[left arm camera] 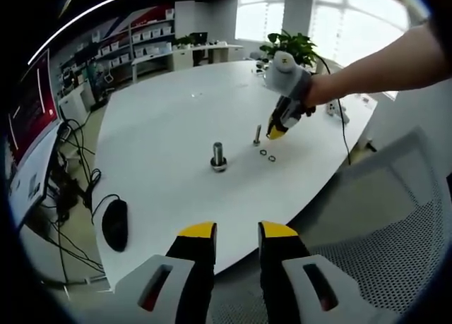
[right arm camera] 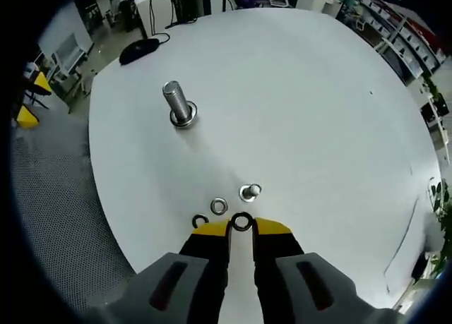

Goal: Place the washer onto the threaded stud by aligning its center hole with the stud, sliding it down to the base, and recovering from edge contact or off-axis alignment until the washer reaches the visible bottom stop.

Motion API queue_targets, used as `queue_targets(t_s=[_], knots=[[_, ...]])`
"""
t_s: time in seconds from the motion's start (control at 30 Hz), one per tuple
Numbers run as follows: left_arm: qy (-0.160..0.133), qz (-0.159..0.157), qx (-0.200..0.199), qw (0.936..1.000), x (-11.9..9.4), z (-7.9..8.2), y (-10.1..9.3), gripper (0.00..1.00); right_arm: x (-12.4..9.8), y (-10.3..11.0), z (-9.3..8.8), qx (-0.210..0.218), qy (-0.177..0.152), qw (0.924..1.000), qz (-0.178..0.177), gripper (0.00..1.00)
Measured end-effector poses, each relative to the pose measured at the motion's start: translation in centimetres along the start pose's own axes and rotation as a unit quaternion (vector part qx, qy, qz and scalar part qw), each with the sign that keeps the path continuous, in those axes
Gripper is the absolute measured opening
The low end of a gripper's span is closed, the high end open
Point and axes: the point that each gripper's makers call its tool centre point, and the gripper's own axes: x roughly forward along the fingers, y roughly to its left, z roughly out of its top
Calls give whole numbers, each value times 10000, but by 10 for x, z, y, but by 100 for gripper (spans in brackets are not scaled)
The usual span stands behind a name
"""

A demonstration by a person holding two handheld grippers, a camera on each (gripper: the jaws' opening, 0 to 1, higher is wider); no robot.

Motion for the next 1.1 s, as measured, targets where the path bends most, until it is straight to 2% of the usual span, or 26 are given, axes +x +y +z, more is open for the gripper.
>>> queue_targets(t_s=[0.33, 0.47, 0.7, 1.1], knots=[[-14, -16, 13, 10000, 0, 1, -1, 22, -14, -6, 9, 16, -135, 9999, -81, 14], [-35, -7, 37, 10000, -1, 1, -1, 21, -17, -9, 13, -253, -150, 9994, -163, 14], [-22, -21, 45, 10000, -1, 1, -1, 21, -23, -11, 21, -353, -267, 9989, -165, 14], [-20, -13, 34, 10000, -1, 1, -1, 21, -18, -8, 33, -518, -296, 9981, -126, 14]])
